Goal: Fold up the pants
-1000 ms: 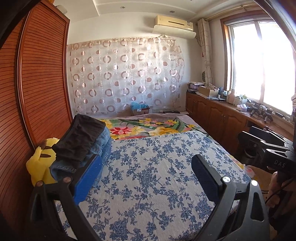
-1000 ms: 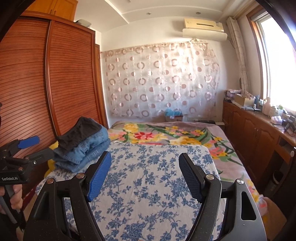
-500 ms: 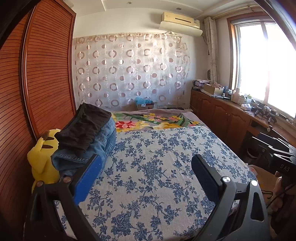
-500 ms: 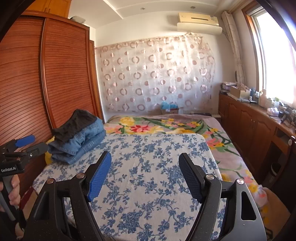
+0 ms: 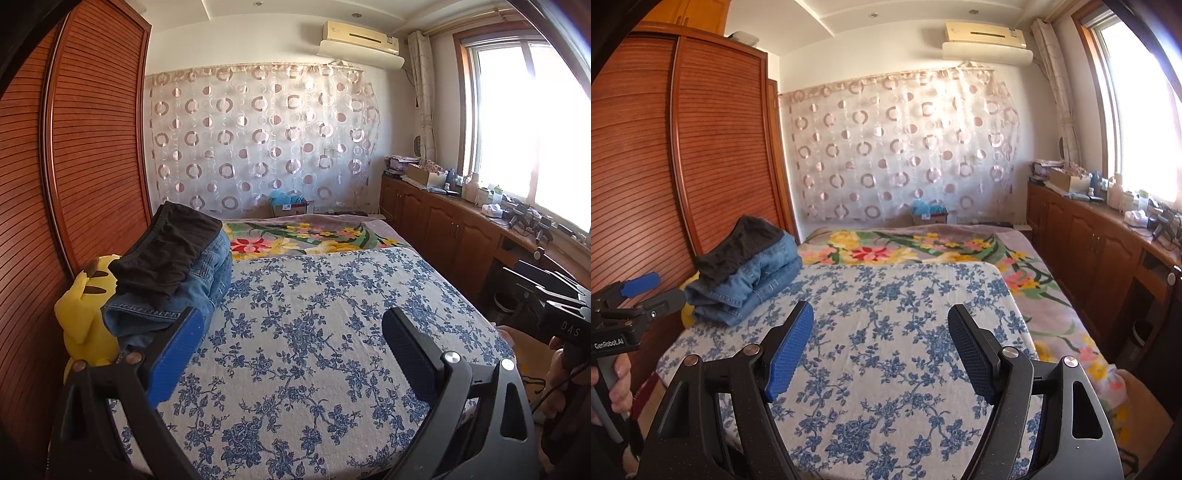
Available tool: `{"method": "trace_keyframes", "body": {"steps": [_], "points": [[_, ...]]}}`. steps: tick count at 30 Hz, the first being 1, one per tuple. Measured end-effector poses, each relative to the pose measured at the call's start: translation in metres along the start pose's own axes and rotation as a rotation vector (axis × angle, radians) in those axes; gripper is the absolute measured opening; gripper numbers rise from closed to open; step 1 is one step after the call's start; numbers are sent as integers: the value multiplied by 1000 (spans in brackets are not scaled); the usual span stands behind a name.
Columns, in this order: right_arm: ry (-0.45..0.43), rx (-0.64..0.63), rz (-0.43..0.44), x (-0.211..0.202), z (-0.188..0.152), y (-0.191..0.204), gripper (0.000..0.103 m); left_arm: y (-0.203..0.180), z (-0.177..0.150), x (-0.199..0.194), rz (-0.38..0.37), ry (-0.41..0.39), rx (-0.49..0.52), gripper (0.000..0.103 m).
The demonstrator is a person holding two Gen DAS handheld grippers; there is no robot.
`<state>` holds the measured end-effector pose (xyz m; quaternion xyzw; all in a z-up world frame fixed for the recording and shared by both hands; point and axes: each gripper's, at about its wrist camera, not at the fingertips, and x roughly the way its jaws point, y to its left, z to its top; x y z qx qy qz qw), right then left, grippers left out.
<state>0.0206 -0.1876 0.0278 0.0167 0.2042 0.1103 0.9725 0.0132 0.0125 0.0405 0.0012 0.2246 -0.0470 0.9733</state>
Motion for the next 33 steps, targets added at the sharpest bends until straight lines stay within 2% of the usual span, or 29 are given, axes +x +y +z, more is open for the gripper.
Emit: {"method": "trace_keyframes", "body": {"steps": [33], "points": [[2,2,4,1,0,1,77,-8,4,-5,-6,-3,11,98]]}}
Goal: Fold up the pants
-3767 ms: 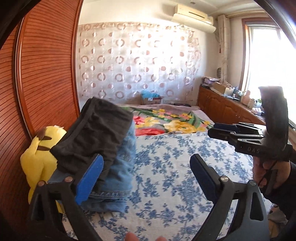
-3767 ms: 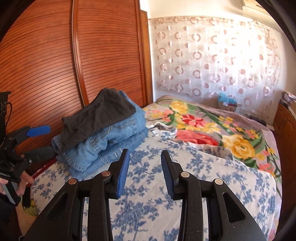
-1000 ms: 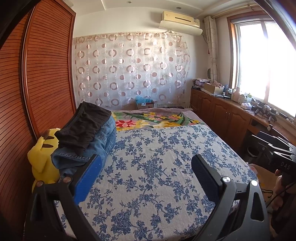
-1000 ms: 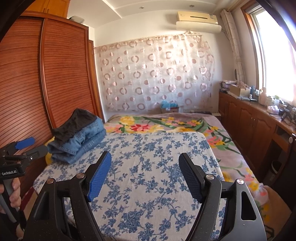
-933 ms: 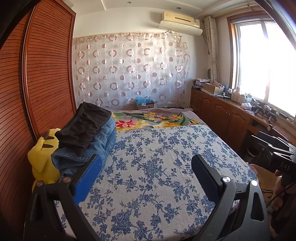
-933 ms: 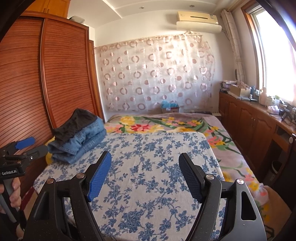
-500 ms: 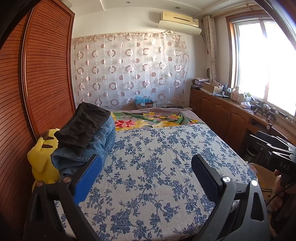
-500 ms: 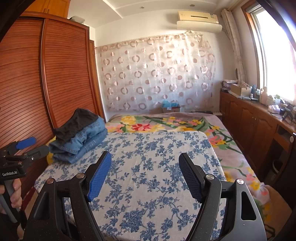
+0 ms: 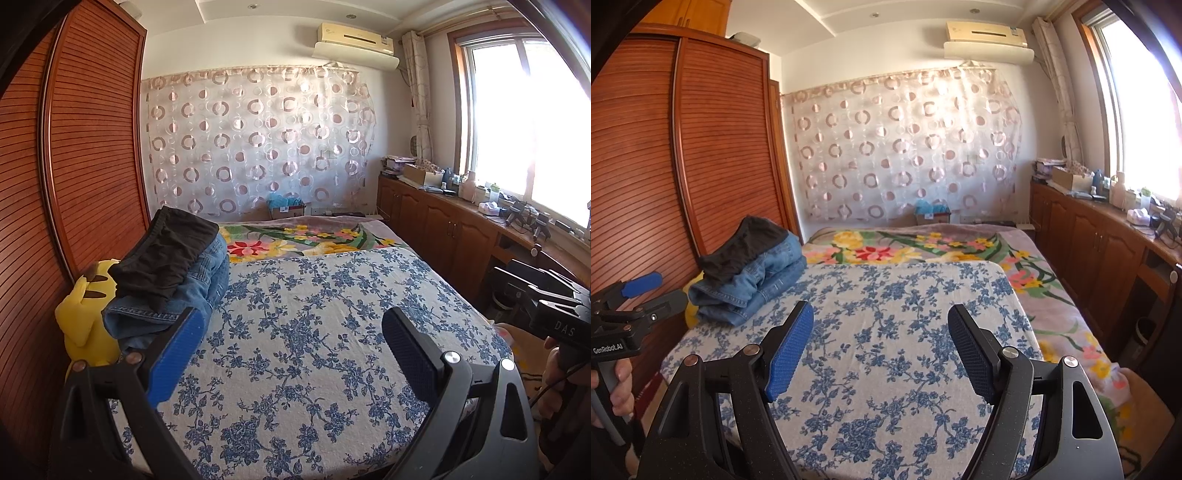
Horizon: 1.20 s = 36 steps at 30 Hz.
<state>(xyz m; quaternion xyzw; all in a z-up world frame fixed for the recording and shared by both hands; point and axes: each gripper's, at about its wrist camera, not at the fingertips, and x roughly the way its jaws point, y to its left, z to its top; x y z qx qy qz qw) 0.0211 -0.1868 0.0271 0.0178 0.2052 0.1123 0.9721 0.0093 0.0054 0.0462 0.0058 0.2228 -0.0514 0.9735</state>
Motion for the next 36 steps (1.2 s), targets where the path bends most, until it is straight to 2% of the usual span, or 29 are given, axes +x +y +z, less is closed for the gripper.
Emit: {"method": "trace_keyframes", "body": {"steps": [36], "points": [[-2,3,0,0,0,2,77,-2,6,-5,-4,-5,4,98]]}}
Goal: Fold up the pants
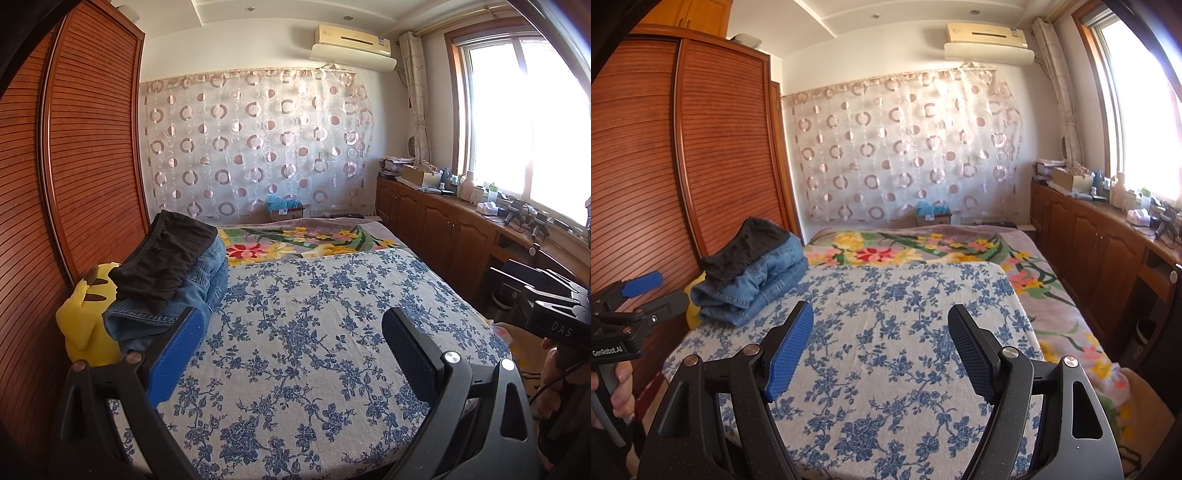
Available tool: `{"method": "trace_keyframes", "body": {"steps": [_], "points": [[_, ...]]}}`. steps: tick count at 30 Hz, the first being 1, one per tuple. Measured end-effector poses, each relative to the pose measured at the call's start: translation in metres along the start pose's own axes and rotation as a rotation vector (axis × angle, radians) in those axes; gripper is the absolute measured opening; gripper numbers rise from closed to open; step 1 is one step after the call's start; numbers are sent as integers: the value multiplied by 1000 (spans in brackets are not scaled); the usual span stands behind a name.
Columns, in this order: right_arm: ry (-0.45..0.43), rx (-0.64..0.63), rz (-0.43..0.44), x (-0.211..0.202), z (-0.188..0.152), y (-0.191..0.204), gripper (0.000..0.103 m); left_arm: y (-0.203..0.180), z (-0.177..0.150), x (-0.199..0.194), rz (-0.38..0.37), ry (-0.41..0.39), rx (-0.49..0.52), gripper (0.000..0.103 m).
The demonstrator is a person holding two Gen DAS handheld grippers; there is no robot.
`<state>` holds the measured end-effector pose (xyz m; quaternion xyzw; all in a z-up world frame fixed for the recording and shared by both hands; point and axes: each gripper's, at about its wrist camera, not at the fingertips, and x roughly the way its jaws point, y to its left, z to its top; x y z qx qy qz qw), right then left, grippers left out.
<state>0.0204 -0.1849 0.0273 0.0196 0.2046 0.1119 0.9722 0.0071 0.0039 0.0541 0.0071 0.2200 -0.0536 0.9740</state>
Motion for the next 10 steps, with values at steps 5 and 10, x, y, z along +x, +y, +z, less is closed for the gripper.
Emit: {"method": "trace_keyframes", "body": {"steps": [5,10], "points": [[0,0,-1,0,0,0,77,0,-2,0,1,1,2,98],[0,0,-1,0,0,0,77,0,-2,0,1,0,2,98]]}}
